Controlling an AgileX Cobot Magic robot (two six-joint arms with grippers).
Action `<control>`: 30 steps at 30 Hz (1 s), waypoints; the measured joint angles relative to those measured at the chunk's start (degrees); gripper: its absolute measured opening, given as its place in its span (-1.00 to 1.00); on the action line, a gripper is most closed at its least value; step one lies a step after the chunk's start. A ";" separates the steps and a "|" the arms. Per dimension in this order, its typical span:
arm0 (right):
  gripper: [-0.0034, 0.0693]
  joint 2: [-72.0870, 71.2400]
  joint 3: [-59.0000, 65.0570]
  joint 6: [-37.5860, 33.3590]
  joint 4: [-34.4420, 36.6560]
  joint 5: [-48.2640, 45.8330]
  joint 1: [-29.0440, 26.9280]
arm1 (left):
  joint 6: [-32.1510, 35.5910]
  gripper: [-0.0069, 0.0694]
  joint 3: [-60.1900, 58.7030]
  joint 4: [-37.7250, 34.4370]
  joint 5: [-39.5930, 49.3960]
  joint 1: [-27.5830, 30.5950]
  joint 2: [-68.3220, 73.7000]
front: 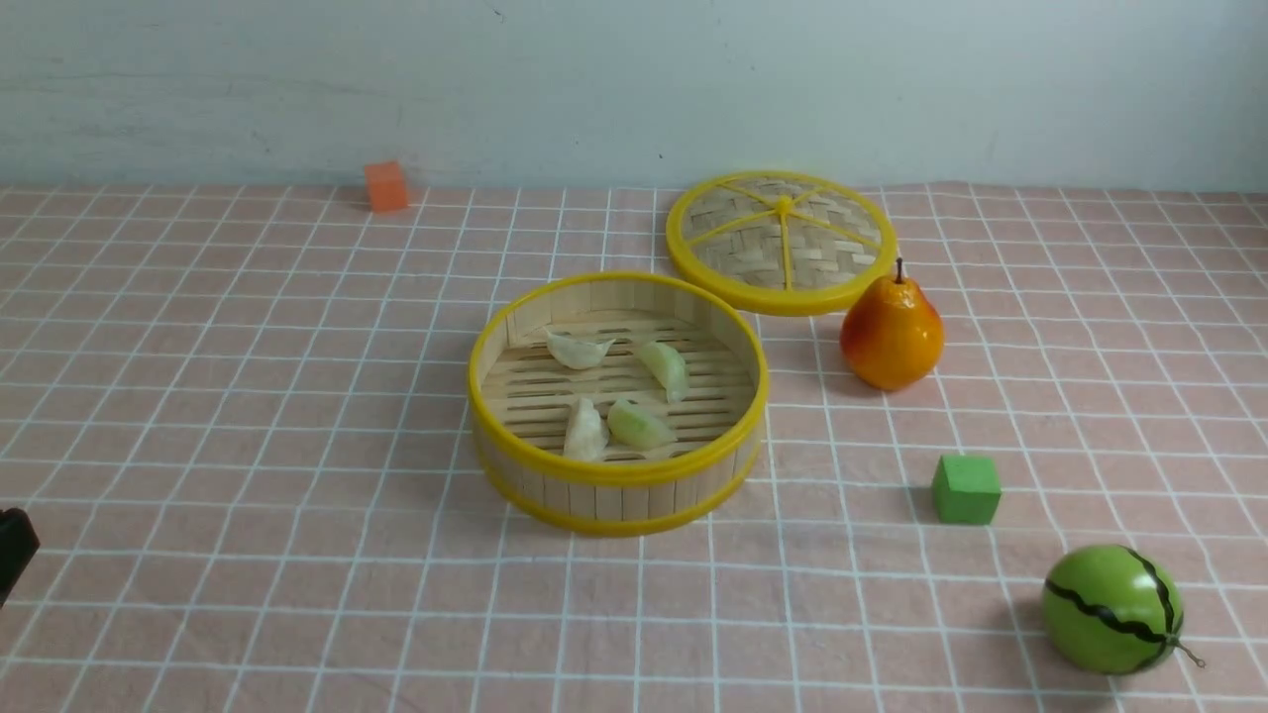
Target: Put the dumplings into the steamer on the table with the pink tablecloth.
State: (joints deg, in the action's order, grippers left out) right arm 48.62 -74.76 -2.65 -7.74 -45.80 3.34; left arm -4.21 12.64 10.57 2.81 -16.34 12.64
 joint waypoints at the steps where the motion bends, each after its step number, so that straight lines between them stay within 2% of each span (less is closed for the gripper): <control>1: -0.95 -5.99 6.10 0.40 0.55 4.62 -0.61 | 0.00 -0.64 0.00 0.00 0.00 0.00 0.00; 3: -0.95 -11.01 11.73 0.60 1.57 9.27 -0.80 | 0.00 -0.64 0.00 0.00 0.01 0.00 0.00; 4: -0.95 -19.68 22.79 0.66 3.64 18.81 -0.87 | 0.00 -0.63 0.00 0.00 0.07 0.00 0.00; 6: -0.95 -25.01 30.33 0.66 5.58 25.20 -0.87 | 0.00 -0.63 0.00 0.00 0.09 0.00 0.00; 7: -0.95 -31.39 39.98 0.76 8.09 32.60 -0.87 | 0.00 -0.63 0.00 0.00 0.14 0.00 0.00; 8: -0.95 -35.04 45.39 0.76 9.46 36.18 -0.87 | 0.00 -0.63 0.00 0.00 0.14 0.00 0.00; 9: -0.95 -35.04 45.39 0.76 9.46 36.18 -0.87 | 0.00 -0.63 0.00 0.00 0.14 0.00 0.00; 10: -0.95 -41.54 54.39 0.76 10.50 40.62 -0.87 | 0.00 -0.62 0.00 0.00 0.14 0.00 0.00; 13: -0.95 -47.82 62.62 0.76 11.00 42.66 -0.87 | 0.00 -0.62 0.00 0.00 0.14 0.00 0.00; 17: -0.95 -49.17 68.42 0.76 11.53 43.69 -0.87 | 0.00 -0.62 -0.06 0.00 0.37 0.00 0.00; 27: -0.92 -48.55 72.49 2.18 11.66 42.48 -0.87 | 0.00 -0.60 -0.11 0.00 1.50 0.00 0.00; 30: -0.92 -48.55 74.05 2.65 11.70 37.97 -0.87 | 0.00 -0.60 -0.11 0.00 1.57 0.00 0.00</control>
State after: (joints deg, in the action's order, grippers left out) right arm 0.08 -0.71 0.00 3.96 -7.83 2.47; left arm -4.21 12.53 10.57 4.38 -16.34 12.64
